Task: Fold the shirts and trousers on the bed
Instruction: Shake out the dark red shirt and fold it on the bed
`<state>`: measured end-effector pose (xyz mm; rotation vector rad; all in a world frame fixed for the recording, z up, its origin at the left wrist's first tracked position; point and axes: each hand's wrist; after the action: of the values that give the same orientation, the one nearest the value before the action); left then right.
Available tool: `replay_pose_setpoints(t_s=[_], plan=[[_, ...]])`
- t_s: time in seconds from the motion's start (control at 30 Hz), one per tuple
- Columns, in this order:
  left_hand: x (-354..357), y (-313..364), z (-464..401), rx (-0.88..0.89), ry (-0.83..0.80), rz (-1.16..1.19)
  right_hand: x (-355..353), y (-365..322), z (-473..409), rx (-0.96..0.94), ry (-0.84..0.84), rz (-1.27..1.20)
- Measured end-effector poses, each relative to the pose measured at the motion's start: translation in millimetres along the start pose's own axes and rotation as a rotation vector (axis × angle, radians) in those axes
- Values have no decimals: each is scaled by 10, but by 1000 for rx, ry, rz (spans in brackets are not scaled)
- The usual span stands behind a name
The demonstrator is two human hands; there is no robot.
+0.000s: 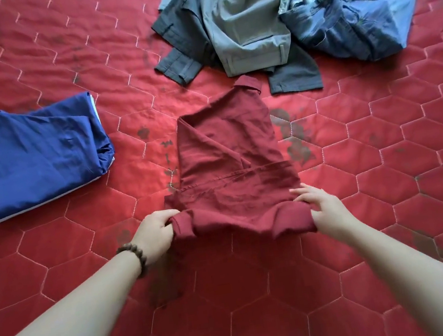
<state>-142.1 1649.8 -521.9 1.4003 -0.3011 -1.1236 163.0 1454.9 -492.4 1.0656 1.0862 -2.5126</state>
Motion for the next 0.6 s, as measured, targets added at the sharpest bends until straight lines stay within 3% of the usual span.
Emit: replay_pose_setpoints(t_s=[0.1,0.23,0.4,0.5,0.6], plan=[[-245,301,-315,-114,56,236,-443,-351,-197,55,-197,-225],[-580,409,-940,-292,262,437,-850,-711,-727,83,-301,-421],[-570,332,-1590,-327,422,778,-698,-827,-1747,195,-119,-501],[-361,21,-1674,-427,472,621,-331,-665,-1962,318,-139,-424],[-206,49,-1653,-384,498,267,-178,-594,-1961,209,-17,-257]])
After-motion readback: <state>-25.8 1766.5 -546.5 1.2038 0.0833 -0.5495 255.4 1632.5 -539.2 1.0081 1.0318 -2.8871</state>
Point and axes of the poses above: each hand's wrist, its own z-axis away from the middle knuckle, its own x-axis out of the palm, y = z × x, and after that the axes turned 11 degrees about x, right-handed
